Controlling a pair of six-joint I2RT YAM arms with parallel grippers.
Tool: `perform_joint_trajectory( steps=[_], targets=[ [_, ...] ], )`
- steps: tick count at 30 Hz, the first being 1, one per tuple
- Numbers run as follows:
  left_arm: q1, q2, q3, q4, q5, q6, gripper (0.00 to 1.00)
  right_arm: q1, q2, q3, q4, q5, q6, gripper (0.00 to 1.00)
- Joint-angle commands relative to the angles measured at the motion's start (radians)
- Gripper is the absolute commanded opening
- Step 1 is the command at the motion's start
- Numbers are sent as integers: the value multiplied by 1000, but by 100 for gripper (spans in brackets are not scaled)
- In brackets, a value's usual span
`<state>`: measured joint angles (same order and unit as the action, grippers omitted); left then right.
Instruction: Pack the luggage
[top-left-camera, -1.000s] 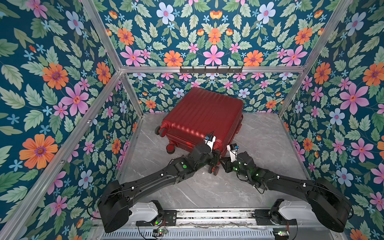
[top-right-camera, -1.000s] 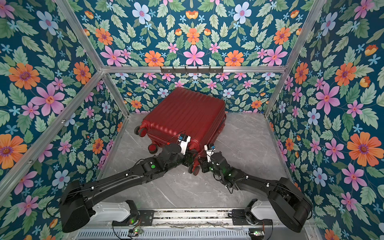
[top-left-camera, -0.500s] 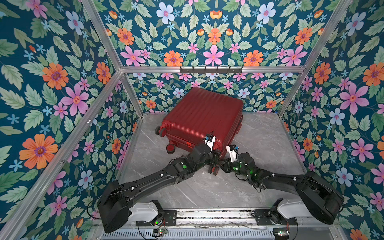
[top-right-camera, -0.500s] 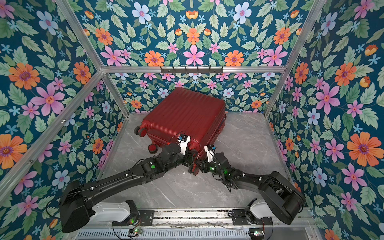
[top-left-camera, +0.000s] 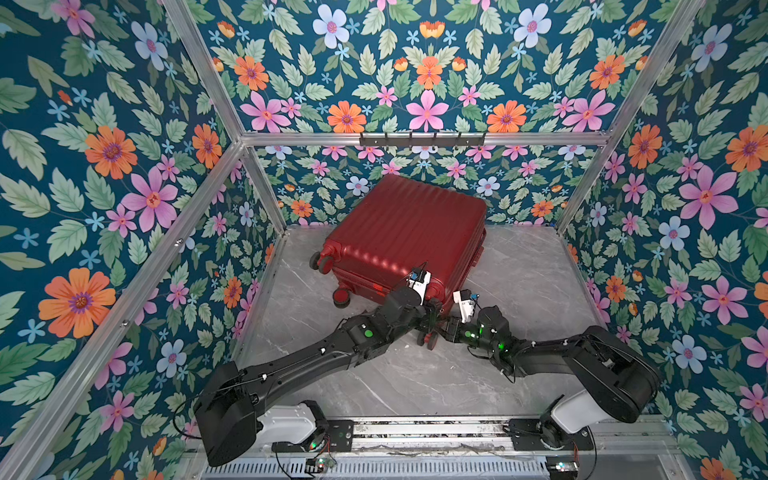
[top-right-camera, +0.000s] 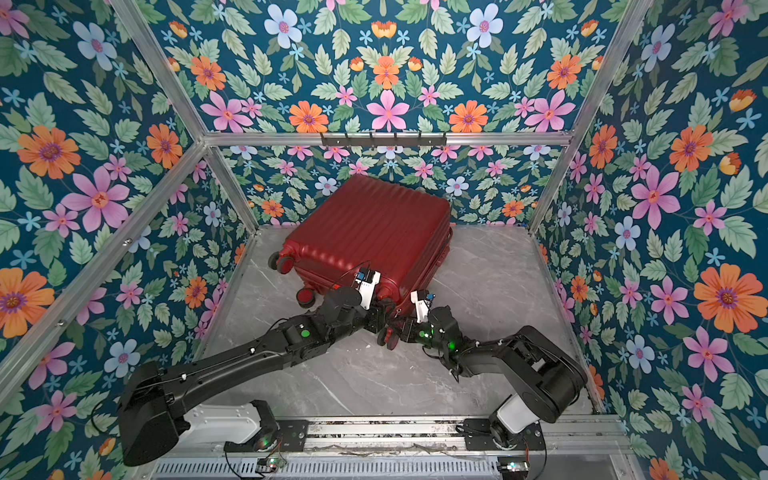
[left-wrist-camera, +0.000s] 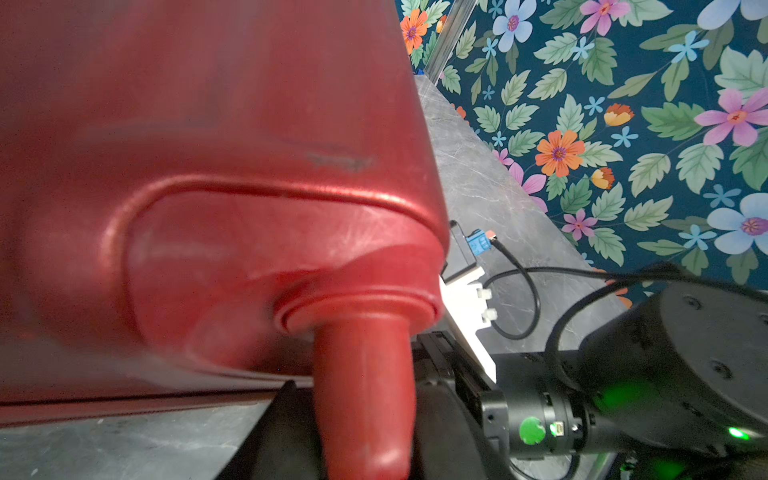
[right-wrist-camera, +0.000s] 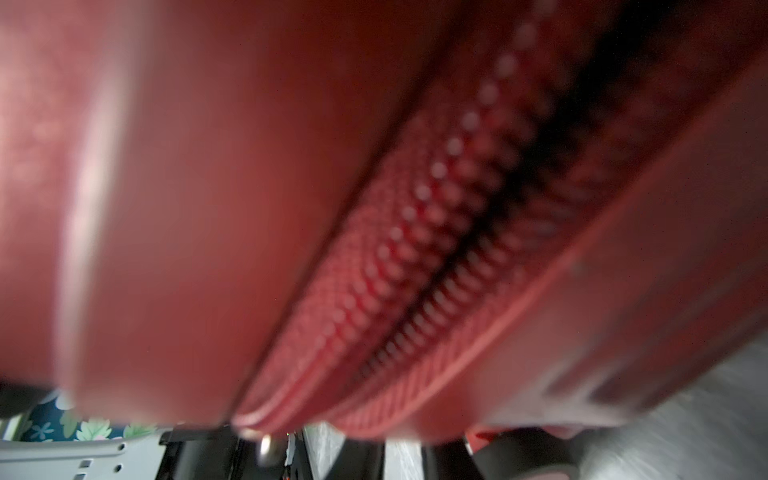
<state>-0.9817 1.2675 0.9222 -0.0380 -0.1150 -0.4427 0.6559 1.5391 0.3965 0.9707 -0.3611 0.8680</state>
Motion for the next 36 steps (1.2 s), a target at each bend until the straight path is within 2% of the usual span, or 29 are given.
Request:
perform_joint_trajectory(
  steps=[1,10,20,27,36],
  targets=[
    [3,-14,4,138,-45,7,0,-13,-8,-6,201,151,24,17],
    [4,-10,6,138,-41,6,0,-12,-57,-23,194,153,26,14],
    [4,-11,6,138,-43,6,0,-13,-35,-30,230,133,59,19],
    [3,-13,4,136,-42,4,0,-13,6,-28,279,138,93,26],
    [3,-14,0,137,-41,1,0,-21,147,-19,450,153,187,23]
  ],
)
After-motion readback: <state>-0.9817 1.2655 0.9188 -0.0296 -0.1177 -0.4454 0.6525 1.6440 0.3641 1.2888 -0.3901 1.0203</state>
